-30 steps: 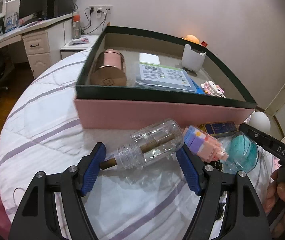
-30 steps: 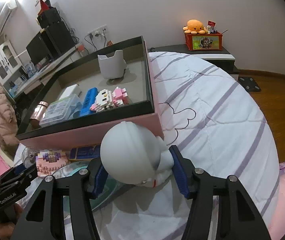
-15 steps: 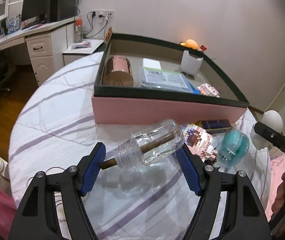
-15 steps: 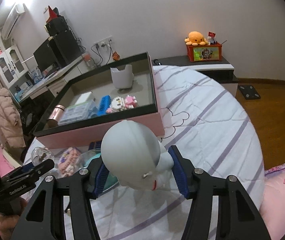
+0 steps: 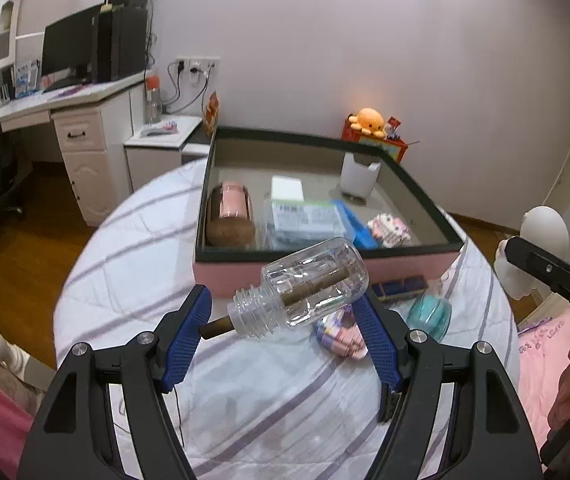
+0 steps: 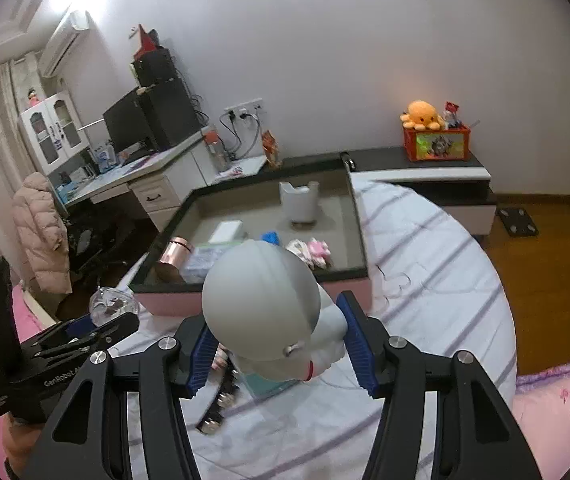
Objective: Organize rigid objects
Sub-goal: 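Carry the bottle and figure head into the tray and open both tools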
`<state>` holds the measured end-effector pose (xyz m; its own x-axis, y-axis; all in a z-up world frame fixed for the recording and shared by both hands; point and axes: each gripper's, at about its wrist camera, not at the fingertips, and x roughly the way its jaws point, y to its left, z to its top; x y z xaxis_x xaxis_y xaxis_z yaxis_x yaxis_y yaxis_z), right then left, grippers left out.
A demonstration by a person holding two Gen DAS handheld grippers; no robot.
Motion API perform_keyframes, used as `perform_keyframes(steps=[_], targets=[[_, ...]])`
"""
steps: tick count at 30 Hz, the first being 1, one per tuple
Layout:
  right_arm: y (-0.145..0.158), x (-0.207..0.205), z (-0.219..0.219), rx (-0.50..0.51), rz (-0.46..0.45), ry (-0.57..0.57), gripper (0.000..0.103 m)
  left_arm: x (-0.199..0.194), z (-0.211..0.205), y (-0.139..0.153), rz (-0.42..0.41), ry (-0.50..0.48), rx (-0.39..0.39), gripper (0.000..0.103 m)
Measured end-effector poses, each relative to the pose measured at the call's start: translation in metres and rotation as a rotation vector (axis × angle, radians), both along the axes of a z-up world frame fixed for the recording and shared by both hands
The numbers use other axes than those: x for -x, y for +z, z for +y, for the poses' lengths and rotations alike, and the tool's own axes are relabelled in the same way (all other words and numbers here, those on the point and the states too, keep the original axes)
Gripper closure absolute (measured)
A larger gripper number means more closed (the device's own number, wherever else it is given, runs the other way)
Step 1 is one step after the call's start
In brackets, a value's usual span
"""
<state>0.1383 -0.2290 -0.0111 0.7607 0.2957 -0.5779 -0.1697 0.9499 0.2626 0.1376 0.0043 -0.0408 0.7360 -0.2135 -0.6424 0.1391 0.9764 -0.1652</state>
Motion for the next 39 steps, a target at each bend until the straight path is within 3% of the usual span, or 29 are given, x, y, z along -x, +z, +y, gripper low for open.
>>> perform_keyframes(steps=[10,17,22,26,31,39], targets=[[0.028,-0.02,0.023,0.036,-0.051,0.046,0.045,-0.021,-0.005,0.044,-0.1,-0.013,-0.024,0.029],[0.042,-0.058,0.027,0.016,-0.054,0.052,0.045,-0.071,-0.009,0.055,-0.104,-0.027,-0.012,0.029],[0.034,-0.107,0.027,0.033,0.005,0.038,0.045,-0.128,-0.012,0.044,-0.049,-0.012,-0.013,0.029],[0.004,-0.149,0.022,0.023,0.104,0.019,0.045,-0.16,-0.023,0.024,0.006,-0.02,-0.028,0.029],[-0.032,-0.176,0.016,0.016,0.2,0.002,0.045,-0.181,-0.034,0.002,0.062,-0.025,-0.048,0.029],[-0.054,-0.195,0.013,0.033,0.281,-0.009,0.045,-0.202,-0.044,-0.028,0.186,-0.043,-0.097,0.028]])
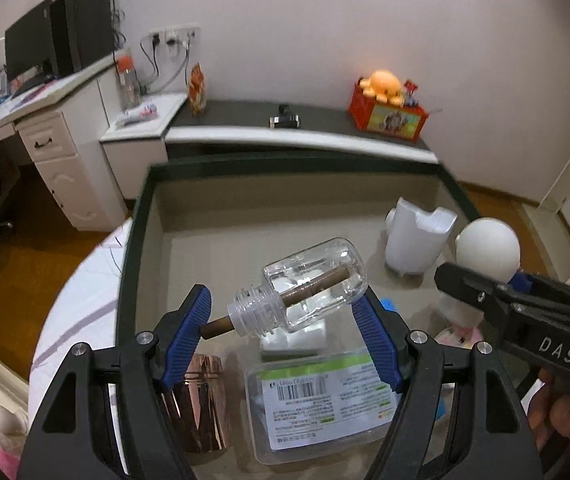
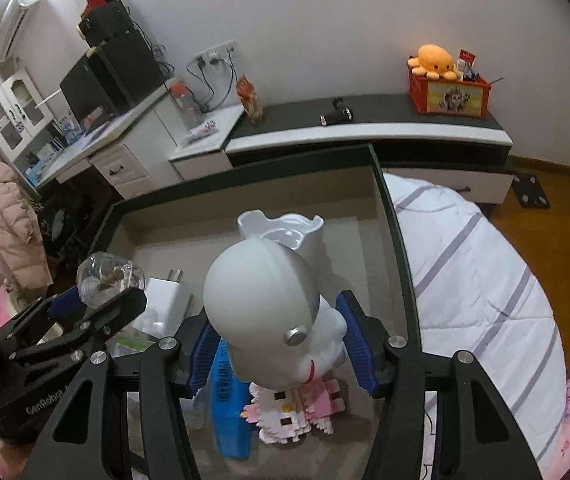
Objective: Organize rigid objects
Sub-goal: 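Carry the bottle and figure head into the tray and open both tools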
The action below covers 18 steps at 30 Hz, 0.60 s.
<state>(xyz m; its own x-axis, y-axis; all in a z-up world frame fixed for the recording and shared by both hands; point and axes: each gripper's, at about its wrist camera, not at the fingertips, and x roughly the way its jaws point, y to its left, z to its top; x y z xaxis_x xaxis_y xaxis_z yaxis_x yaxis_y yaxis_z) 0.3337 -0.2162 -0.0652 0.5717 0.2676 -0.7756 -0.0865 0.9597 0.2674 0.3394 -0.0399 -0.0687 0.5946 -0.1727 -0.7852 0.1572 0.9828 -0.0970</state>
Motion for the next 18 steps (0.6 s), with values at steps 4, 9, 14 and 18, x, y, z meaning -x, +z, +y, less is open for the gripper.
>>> perform_keyframes(steps=[4,9,14,18], targets=[[0.0,-0.002,0.001,0.022,0.007,-0.014,0.045,0.007,-0.004,0.004,-0.028,0.021,-0.065,0.004],[0.004,-0.001,0.003,0.01,0.002,-0.013,0.018,0.024,0.004,0.01,-0.07,0.034,-0.066,0.0],[0.011,0.008,0.001,-0.012,-0.026,-0.037,0.009,0.052,0.015,0.018,-0.136,0.072,-0.041,0.0],[0.022,0.023,0.007,0.034,-0.055,-0.042,0.0,0.075,0.023,0.026,-0.169,0.088,-0.021,0.0]])
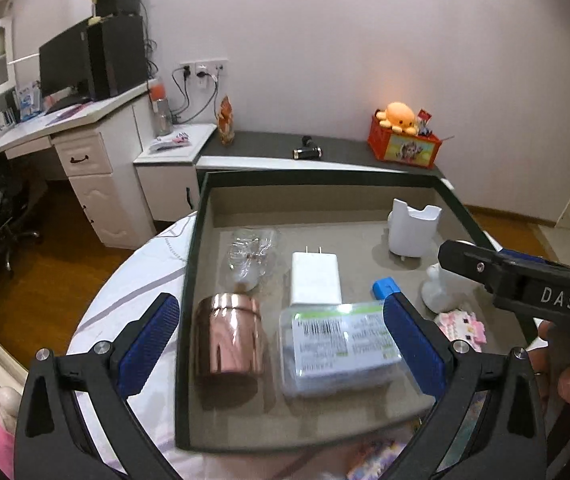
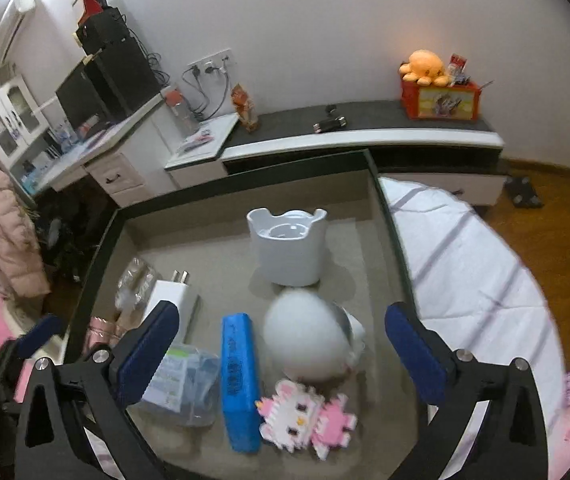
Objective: Organize rigid objects
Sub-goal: 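Withdraw both tools and approach the block donut and teal case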
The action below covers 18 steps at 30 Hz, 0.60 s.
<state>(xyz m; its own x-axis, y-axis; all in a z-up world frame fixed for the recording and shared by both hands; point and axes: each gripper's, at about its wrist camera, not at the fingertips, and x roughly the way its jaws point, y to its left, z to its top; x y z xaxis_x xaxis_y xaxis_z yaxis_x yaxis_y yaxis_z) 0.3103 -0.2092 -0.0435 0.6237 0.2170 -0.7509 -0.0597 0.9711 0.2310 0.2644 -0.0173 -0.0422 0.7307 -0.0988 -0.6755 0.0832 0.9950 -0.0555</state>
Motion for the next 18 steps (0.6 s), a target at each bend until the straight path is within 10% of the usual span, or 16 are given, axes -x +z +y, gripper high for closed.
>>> perform_keyframes(steps=[18], targets=[[0.054,0.162,0.009,0.064,-0.26,0.007,0.0,0.121,0.03,0.038,-0.106,0.079,0.057,0.0]])
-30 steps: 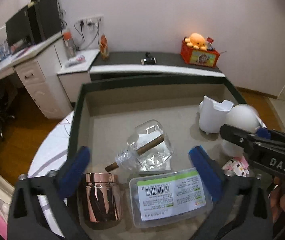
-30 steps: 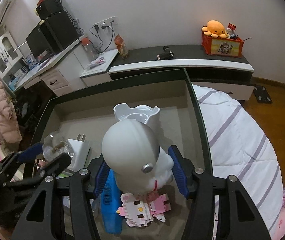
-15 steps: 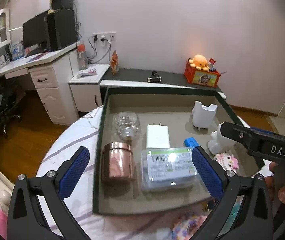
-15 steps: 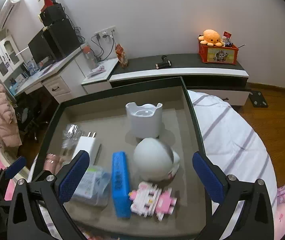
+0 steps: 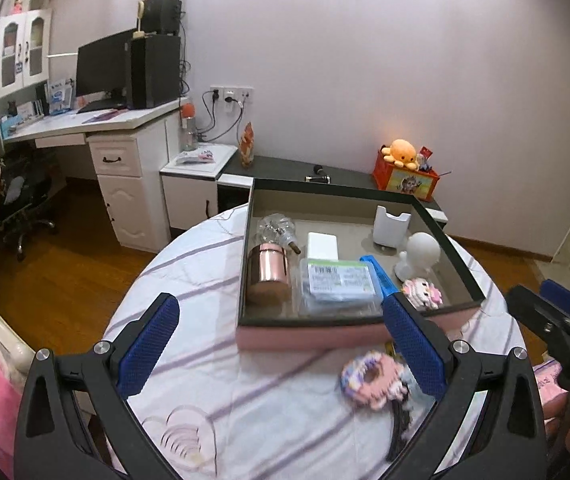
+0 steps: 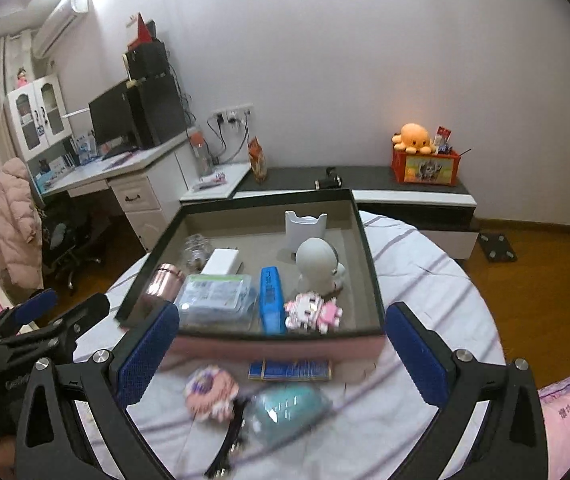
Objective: Organize rigid objects
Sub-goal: 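Withdraw both tools and approach the block donut and teal case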
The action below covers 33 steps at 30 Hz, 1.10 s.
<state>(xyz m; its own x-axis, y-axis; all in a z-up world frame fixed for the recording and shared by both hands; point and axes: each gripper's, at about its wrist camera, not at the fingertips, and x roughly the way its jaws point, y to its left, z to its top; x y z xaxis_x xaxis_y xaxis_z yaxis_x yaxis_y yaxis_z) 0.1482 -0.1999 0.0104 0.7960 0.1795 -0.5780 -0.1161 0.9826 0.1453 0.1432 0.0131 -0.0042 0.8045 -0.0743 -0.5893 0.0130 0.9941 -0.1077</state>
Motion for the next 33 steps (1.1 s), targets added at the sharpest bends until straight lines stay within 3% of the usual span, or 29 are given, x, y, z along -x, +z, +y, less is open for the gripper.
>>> perform_keyframes(steps=[10,15,33], targets=[[0.013,0.078,-0.008,0.039,-0.08,-0.02,0.0,0.064,-0.001,0.003,-0.034,0.0,-0.008,0.0],[0.005,0.11,-0.015,0.004,-0.089,-0.037,0.0,0.087,-0.006,0.006,-0.05,-0.015,-0.029,0.0],[-0.017,0.142,0.007,0.002,-0.057,-0.006,0.0,0.138,0.002,0.003,-0.09,0.001,-0.068,0.0]])
